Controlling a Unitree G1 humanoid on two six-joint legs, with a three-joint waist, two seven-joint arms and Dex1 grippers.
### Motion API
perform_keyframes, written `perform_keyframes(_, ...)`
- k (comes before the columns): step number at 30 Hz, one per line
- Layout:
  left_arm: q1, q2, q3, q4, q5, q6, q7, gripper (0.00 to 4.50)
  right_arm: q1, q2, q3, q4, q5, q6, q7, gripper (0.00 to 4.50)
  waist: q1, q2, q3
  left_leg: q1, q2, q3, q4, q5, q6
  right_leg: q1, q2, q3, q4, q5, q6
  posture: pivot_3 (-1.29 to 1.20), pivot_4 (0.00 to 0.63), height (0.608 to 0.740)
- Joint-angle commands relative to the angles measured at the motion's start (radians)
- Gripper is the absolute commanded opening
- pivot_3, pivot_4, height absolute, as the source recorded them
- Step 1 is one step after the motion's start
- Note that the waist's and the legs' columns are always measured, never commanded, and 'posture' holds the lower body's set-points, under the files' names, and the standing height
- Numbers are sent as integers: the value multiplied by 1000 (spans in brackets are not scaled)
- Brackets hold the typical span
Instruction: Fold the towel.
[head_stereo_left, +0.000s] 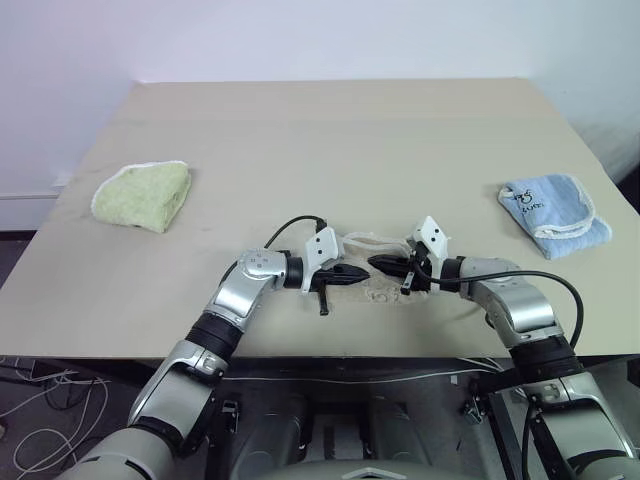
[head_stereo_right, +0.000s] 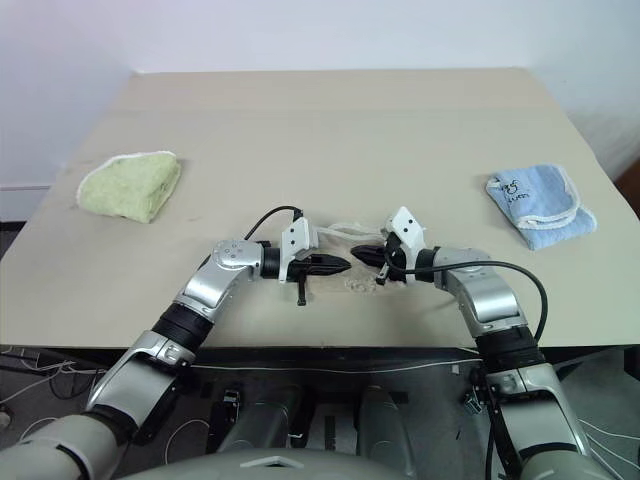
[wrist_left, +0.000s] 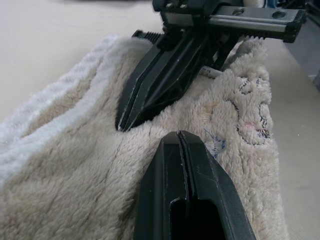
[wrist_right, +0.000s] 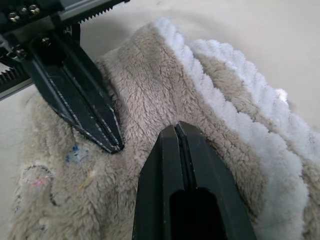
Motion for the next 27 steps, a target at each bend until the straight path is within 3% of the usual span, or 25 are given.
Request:
perform_keyframes(1,-9,-20,38,-34,-27,-17,-1,0,-39,5,-73,-9,63,40,4,587,2,0,0,0,0,0,0,0,0,0,0,0,0,0,0,0,150,740)
perform_keyframes(8,20,36,98,-337,-179,193,-53,0,-74,-51,-188,-138,235,218,53,2907,-3,0,0,-6,0,0,0,0,0,-6,0,0,0,0,0,0,150,740)
perform_keyframes(11,16,103,165,-445,-262,321,-54,0,-84,-97,-228,-140,259,256,55,3936,-4,0,0,-9,0,0,0,0,0,-10,0,0,0,0,0,0,150,740)
perform_keyframes(13,28,155,192,-462,-244,315,-38,0,-85,-123,-246,-99,255,270,49,4453,-4,0,0,-10,0,0,-1,0,0,-11,0,0,1,0,0,0,150,740)
perform_keyframes(19,93,241,245,-493,-277,311,-48,0,-89,-176,-250,-32,223,271,54,4453,0,0,0,-11,0,0,-1,0,0,-11,0,0,0,0,0,0,150,740)
perform_keyframes(22,142,300,227,-493,-209,241,-58,612,-114,-178,-263,0,211,259,35,4500,1,0,0,-11,0,0,-1,0,0,-12,0,0,0,0,0,0,150,740)
perform_keyframes(27,151,302,229,-508,-229,246,-41,2256,-122,-196,-234,19,201,291,58,4500,5,0,0,-12,0,0,-1,0,0,-12,0,1,0,0,0,0,150,740)
